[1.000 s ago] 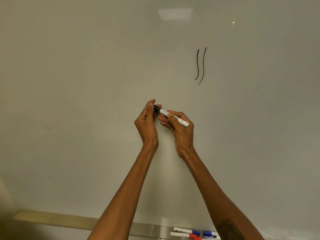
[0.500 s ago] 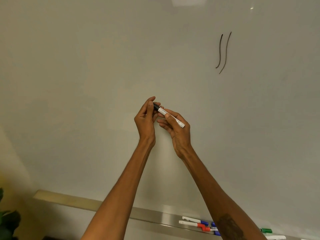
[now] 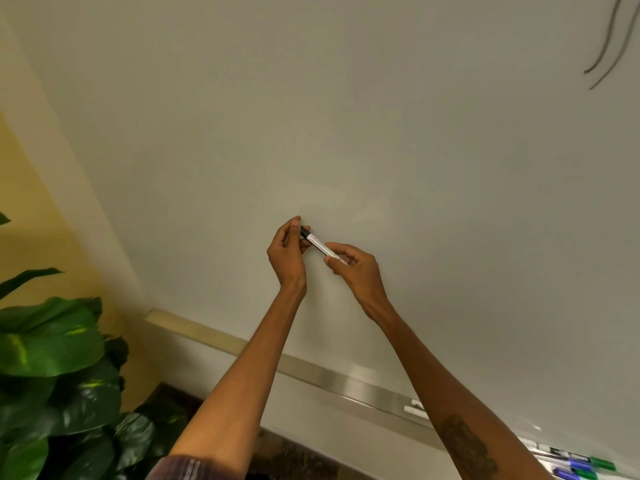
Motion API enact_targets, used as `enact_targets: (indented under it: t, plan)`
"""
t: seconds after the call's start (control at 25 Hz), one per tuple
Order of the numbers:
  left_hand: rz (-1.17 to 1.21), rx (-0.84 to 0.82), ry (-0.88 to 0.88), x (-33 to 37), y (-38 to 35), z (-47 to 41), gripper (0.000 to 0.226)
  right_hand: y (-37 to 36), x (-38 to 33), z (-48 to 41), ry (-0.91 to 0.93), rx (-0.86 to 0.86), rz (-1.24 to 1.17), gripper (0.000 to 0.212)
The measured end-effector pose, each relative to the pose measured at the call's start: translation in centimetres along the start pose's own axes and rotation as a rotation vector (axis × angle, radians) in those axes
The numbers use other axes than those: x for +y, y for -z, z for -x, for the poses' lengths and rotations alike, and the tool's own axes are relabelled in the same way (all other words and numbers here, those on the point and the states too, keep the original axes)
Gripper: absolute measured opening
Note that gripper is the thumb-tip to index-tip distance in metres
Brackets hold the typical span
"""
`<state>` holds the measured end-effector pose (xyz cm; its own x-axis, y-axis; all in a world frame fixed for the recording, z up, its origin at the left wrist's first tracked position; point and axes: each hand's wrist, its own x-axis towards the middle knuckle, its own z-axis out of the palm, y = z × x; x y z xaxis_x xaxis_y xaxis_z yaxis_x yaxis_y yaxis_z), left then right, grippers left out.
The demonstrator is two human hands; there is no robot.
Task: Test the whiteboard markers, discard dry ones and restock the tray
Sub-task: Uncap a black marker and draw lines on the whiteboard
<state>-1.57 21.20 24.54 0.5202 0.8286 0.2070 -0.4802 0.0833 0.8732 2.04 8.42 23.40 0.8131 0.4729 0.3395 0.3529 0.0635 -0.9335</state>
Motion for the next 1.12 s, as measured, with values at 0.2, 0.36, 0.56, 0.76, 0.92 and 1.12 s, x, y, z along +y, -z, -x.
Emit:
enact_targets:
  t: [0.2,0.36,0.56,0.76,0.92,1.12]
  plan:
    - [-0.081,0.106,0.11,-4.2,6.7,-1.7,0.019,-4.2,5.7,0.5,0.003,-0.103,0.216,0.026]
    - [-0.127,0.183,0.199,-7.5,11.6,-1.9,0.018,-7.3,9.9,1.1,-0.062,-0.126,0.335,0.017]
    - [-0.222,0.283,0.297,-11.5,16.8,-2.4,0.006,-10.8,15.5,2.2,-0.097,-0.242,0.472,0.023]
    - [-0.281,0.309,0.404,-15.0,20.7,-3.4,0.008,-13.9,20.5,2.7,-0.164,-0.279,0.546,0.018]
    - [-0.342,0.318,0.51,-17.9,23.3,-4.2,0.021,-15.8,24.2,2.9,-0.203,-0.311,0.604,0.02]
    - [-0.438,0.272,0.691,-21.4,26.5,-3.7,0.039,-17.4,29.9,2.9,-0.26,-0.414,0.72,0.017]
